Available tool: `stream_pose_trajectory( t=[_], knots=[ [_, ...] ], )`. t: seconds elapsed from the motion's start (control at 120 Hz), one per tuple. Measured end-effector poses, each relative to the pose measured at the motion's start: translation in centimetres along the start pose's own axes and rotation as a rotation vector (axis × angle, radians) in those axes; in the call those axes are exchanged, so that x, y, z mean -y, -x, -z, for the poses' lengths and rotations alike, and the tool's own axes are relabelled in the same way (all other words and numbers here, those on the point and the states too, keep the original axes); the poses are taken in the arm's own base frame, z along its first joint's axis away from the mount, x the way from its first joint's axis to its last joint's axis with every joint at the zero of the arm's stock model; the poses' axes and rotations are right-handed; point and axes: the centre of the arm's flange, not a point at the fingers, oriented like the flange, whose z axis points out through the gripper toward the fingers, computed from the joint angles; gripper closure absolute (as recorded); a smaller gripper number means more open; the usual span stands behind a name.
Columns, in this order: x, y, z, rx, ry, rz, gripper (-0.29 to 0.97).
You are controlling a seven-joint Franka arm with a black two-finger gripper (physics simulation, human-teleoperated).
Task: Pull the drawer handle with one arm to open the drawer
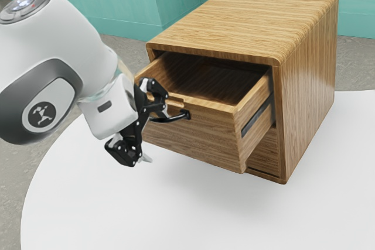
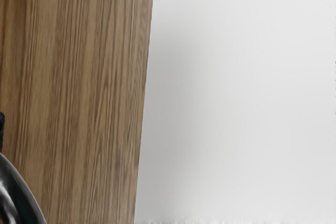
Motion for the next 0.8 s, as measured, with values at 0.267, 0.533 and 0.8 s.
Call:
stream_pose_trajectory(
  t=[0.267, 0.533, 0.8],
  knots=[
    [-2.3, -0.1, 1.1, 0.015, -0.003, 0.016, 0.08],
    [-4.3, -0.7, 1.7, 0.027, 0.004, 0.025, 0.07],
    [-5.0, -0.5, 1.9, 0.044, 0.026, 0.031, 0.02]
  ],
)
